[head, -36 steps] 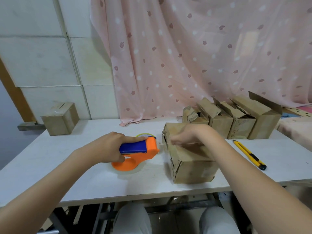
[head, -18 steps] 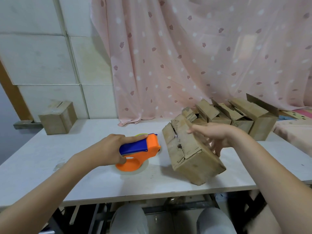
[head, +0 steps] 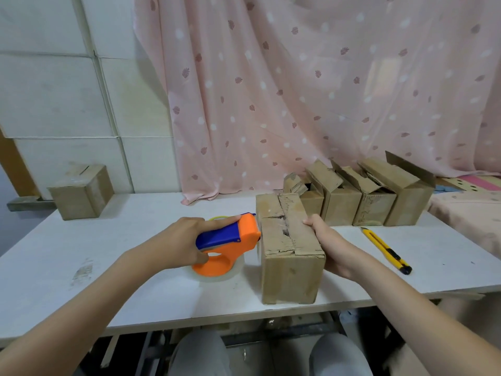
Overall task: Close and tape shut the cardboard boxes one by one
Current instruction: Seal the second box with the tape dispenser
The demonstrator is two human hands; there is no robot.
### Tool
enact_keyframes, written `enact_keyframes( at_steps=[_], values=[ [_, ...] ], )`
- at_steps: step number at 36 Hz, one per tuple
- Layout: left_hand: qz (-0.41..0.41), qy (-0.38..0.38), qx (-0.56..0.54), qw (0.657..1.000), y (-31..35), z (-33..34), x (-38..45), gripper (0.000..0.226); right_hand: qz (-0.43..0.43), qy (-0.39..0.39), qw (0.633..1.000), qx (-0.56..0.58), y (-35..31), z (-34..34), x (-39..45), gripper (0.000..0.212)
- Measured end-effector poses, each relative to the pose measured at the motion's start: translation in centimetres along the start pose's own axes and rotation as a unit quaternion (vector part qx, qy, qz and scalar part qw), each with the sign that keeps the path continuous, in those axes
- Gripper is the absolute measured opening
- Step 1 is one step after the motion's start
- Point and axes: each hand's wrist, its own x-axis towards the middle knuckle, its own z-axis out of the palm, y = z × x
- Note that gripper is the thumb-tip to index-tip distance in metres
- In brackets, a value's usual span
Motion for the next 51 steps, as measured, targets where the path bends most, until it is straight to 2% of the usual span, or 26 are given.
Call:
enact_keyframes(
  at_steps=[3, 5, 6, 8, 9, 12, 14, 15, 23, 33, 37, 40, 43, 44, 45, 48, 51],
  values=[
    [-0.001, -0.004, -0.004, 1.0, 0.1, 0.1, 0.3, 0.1, -0.017, 0.049, 0.995, -0.085, -0.5, -0.3, 0.0, 0.053],
    [0.0, -0.006, -0.004, 1.0, 0.2, 0.2, 0.6, 0.1, -0.072, 0.082, 0.978, -0.176, -1.2, -0.3, -0.2, 0.03],
    [0.0, -0.008, -0.004, 1.0, 0.1, 0.3, 0.6, 0.099, -0.119, 0.106, 0.954, -0.252, -1.8, 0.0, -0.6, 0.027],
    [0.0, -0.012, -0.004, 1.0, 0.0, 0.3, 0.7, 0.098, -0.219, 0.135, 0.873, -0.415, -2.8, 1.3, -1.5, 0.047],
    [-0.001, -0.014, -0.003, 1.0, 0.1, 0.3, 0.8, 0.097, -0.251, 0.125, 0.841, -0.463, -3.0, 2.0, -1.8, 0.048],
    [0.001, -0.016, 0.003, 1.0, 0.0, 0.3, 0.9, 0.098, -0.254, 0.061, 0.78, -0.569, -2.6, 4.1, -1.8, 0.054],
    [0.002, -0.018, 0.007, 1.0, -0.2, 0.2, 0.9, 0.098, -0.265, 0.062, 0.731, -0.625, -1.8, 4.6, -1.3, 0.061],
    [0.0, -0.019, 0.006, 1.0, -0.4, 0.2, 0.8, 0.098, -0.271, 0.072, 0.724, -0.63, -1.5, 4.5, -1.1, 0.062],
    [0.004, -0.024, -0.008, 1.0, -1.0, -1.0, 0.4, 0.095, -0.256, 0.093, 0.734, -0.623, -1.1, 4.3, -1.0, 0.062],
    [-0.016, -0.026, 0.029, 0.999, -3.6, -2.1, -2.6, 0.095, -0.244, 0.082, 0.749, -0.61, -1.9, 4.6, -1.6, 0.059],
    [-0.009, -0.016, 0.04, 0.999, -3.1, -2.0, -2.4, 0.09, -0.195, 0.079, 0.757, -0.618, -3.3, 5.2, -1.5, 0.054],
    [-0.009, -0.018, 0.051, 0.999, -3.0, -1.8, -1.9, 0.088, -0.118, 0.092, 0.793, -0.59, -5.3, 5.4, -1.7, 0.047],
    [-0.01, -0.024, 0.067, 0.997, -2.9, -1.6, -1.5, 0.085, -0.126, 0.138, 0.82, -0.541, -6.5, 6.4, -0.3, 0.035],
    [-0.01, -0.025, 0.071, 0.997, -2.8, -1.6, -1.4, 0.085, -0.108, 0.152, 0.826, -0.533, -6.6, 6.8, 0.6, 0.037],
    [-0.01, -0.025, 0.073, 0.997, -2.9, -1.6, -1.4, 0.085, -0.07, 0.154, 0.828, -0.534, -6.7, 7.1, 1.5, 0.05],
    [-0.006, -0.019, 0.061, 0.998, -2.9, -1.6, -1.6, 0.086, 0.05, 0.147, 0.828, -0.539, -6.4, 7.7, 4.9, 0.111],
    [-0.001, -0.016, 0.061, 0.998, -2.8, -1.6, -1.8, 0.089, 0.097, 0.158, 0.831, -0.525, -6.2, 7.8, 7.8, 0.129]
  ],
)
